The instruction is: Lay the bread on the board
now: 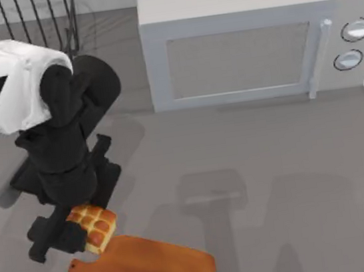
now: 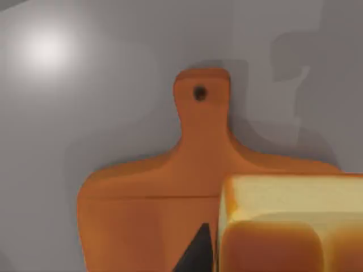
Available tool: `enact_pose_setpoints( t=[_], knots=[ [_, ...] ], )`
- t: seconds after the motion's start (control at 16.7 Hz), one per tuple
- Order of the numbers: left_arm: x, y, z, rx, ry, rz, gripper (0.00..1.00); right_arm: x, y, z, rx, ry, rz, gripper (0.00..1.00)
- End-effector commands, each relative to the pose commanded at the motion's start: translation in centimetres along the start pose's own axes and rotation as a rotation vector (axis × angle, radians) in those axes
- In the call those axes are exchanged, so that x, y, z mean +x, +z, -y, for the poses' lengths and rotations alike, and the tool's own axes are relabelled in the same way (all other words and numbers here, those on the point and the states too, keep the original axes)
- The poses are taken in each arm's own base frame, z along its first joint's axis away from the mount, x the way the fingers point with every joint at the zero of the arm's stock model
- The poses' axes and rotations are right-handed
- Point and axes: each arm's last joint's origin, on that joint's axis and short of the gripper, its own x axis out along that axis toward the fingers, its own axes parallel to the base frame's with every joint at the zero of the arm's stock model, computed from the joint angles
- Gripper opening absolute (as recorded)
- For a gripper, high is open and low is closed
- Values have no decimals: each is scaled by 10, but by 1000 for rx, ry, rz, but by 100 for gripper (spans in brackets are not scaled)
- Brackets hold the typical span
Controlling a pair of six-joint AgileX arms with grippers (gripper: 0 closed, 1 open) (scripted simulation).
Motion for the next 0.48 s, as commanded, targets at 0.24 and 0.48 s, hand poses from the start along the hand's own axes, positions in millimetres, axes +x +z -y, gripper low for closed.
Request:
enact_pose_setpoints(
  t=[0.24, 0.48],
  knots=[
    [2, -35, -19, -272, -33, 4, 0, 0, 0, 0, 0, 0, 0, 100],
    [1, -54, -35, -426, -85, -12, 0, 0, 0, 0, 0, 0, 0, 100]
  ],
)
